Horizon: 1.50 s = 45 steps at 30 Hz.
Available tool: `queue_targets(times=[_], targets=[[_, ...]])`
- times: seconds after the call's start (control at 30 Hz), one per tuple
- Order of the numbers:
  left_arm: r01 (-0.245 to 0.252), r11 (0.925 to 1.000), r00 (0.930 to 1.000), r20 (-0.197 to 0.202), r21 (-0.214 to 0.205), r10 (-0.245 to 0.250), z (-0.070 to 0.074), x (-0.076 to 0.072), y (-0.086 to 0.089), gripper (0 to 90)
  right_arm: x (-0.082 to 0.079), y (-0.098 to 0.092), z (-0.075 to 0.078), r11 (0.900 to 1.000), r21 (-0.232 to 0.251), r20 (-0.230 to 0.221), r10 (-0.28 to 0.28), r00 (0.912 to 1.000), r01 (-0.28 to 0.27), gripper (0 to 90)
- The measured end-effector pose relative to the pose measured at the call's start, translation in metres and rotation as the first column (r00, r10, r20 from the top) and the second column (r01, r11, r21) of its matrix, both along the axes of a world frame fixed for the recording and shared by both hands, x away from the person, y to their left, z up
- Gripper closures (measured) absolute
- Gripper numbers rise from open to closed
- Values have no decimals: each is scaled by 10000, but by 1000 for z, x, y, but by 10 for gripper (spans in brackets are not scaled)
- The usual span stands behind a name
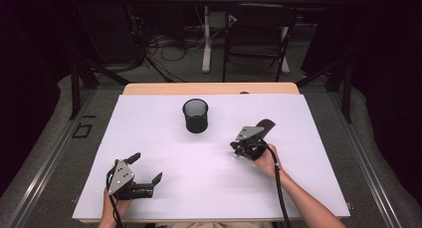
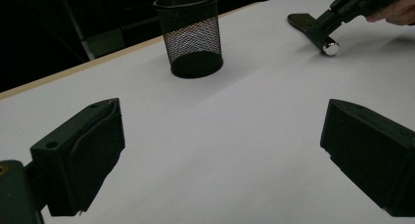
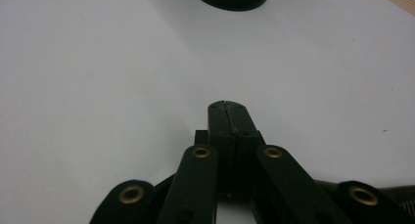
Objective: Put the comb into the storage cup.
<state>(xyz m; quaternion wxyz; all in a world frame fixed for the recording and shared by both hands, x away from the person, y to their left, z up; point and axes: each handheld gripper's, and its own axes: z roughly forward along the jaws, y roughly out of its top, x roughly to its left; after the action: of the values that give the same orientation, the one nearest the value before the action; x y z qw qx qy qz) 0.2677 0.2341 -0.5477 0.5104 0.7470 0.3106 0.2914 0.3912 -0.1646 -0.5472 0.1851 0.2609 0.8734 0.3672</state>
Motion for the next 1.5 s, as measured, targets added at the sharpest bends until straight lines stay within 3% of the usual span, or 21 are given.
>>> queue_targets(times=[0.73, 1.5], targets=[[115, 9999, 9999, 9, 44, -115, 0, 2, -2, 29, -3, -3, -3, 9968, -756, -762, 215, 9969, -273, 900], [135, 9999, 9999, -16, 26, -135, 0, 3, -3, 30, -7, -19, -1, 9963, -861, -1268, -115, 9919, 5, 900]])
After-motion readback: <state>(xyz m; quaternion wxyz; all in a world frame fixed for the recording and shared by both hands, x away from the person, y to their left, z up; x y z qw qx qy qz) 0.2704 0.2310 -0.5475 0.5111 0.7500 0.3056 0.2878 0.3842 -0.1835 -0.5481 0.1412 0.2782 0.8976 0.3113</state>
